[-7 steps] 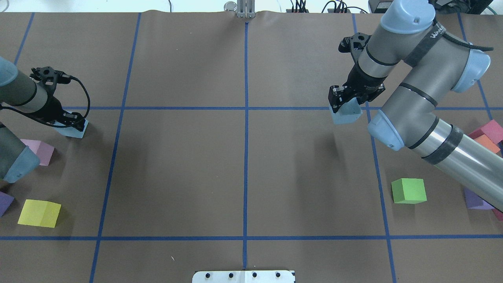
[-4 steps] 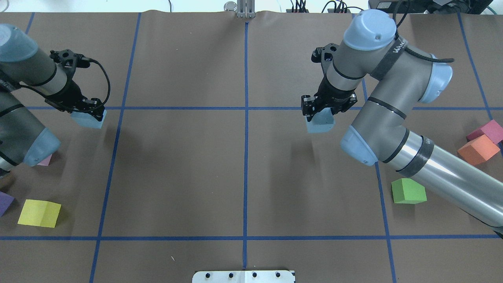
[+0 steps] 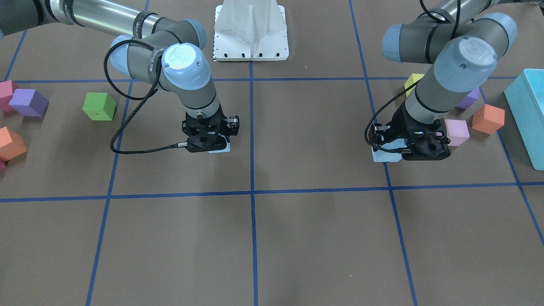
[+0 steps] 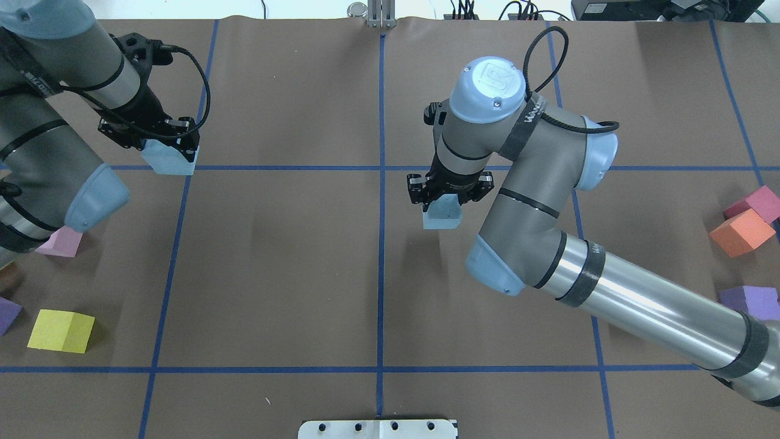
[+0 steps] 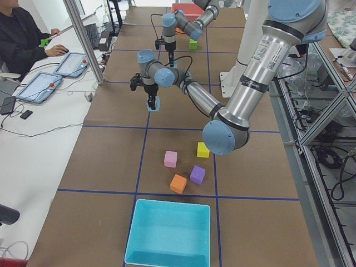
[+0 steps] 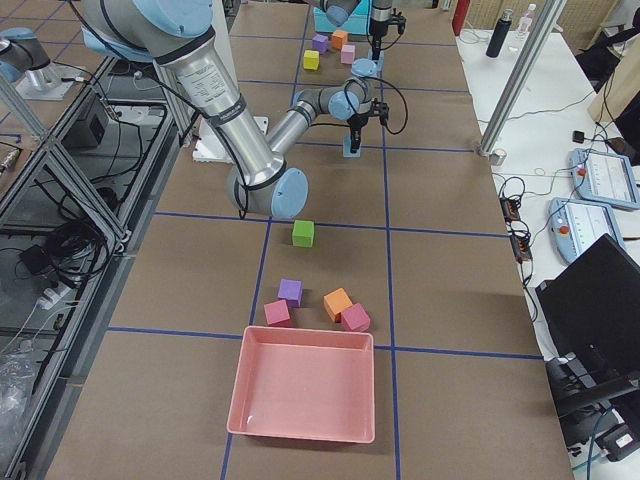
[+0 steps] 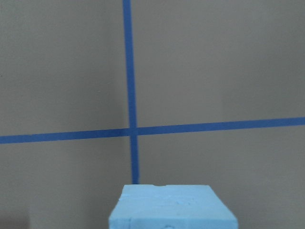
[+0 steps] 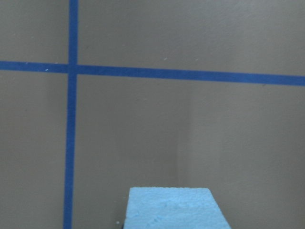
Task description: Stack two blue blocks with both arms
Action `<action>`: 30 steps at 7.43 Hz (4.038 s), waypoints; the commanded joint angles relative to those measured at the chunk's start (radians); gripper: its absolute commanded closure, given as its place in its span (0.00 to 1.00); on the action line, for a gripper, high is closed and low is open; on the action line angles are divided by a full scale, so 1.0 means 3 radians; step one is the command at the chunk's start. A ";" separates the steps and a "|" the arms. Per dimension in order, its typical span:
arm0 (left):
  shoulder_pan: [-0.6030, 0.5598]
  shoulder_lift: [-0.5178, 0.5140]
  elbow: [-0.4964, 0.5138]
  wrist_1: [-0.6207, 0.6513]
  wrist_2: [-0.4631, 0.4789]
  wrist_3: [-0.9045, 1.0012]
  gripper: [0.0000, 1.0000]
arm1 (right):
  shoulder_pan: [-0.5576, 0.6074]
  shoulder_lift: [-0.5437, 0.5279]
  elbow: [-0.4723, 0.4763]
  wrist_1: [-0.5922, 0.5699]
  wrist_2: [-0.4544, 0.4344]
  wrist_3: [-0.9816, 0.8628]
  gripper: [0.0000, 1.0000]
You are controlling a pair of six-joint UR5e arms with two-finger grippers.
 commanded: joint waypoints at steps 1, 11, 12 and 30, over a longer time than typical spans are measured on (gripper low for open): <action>0.0061 -0.0107 -0.0061 0.0022 -0.0011 -0.0239 0.68 | -0.0207 0.0258 -0.0438 0.0417 -0.0186 0.0370 0.43; 0.0530 -0.0515 0.0118 0.0017 0.0141 -0.0923 0.68 | 0.0832 -0.0585 0.0121 0.0382 0.0680 -0.1035 0.00; 0.0693 -0.0653 0.0194 0.0017 0.0269 -0.1118 0.68 | 0.1195 -0.0817 0.0163 0.0387 0.0880 -0.1385 0.00; 0.1227 -0.1493 0.1227 -0.0239 0.0607 -0.1360 0.23 | 0.2533 -0.1116 -0.0036 -0.0615 0.1189 -0.3669 0.00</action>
